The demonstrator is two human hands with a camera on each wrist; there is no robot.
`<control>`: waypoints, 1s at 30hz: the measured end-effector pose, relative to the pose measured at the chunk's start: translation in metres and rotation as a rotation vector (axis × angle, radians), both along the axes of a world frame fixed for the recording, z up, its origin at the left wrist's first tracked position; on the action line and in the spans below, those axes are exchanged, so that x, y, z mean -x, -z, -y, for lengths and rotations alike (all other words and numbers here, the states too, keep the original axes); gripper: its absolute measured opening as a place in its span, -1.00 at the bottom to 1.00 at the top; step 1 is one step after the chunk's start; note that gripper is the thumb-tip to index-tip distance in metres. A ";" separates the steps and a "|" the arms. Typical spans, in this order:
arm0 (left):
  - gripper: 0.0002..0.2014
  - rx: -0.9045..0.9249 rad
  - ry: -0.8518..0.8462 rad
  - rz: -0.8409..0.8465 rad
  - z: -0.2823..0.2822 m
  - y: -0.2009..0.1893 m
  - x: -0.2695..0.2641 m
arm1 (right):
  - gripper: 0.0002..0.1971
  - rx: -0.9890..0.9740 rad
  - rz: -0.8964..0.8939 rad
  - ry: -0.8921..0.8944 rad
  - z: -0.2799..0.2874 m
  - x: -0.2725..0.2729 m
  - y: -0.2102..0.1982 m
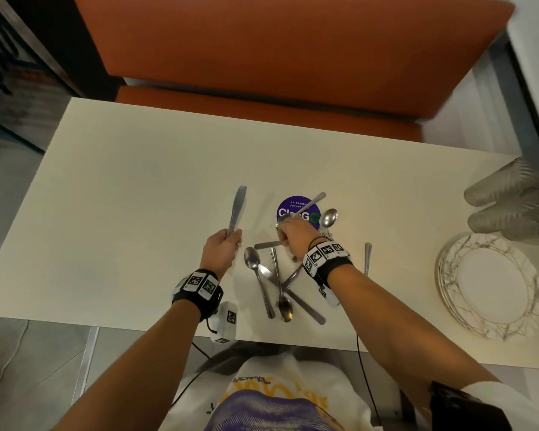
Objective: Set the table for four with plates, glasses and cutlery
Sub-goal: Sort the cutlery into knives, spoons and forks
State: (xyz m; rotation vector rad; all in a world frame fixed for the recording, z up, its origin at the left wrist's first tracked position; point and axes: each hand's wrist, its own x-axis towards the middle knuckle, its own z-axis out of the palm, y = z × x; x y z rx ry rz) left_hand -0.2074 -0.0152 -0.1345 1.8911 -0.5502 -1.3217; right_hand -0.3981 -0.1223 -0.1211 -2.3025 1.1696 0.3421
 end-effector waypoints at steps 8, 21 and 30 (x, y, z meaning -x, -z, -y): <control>-0.70 0.086 0.073 0.222 0.019 -0.016 -0.008 | -0.87 0.011 0.069 0.087 0.018 -0.006 -0.013; -0.48 0.251 -0.011 0.213 0.038 -0.054 -0.020 | -0.81 0.023 0.383 0.271 0.013 -0.025 -0.023; -0.59 0.269 -0.331 -0.005 0.034 -0.061 -0.062 | -0.89 -0.289 0.489 0.399 0.001 -0.002 -0.030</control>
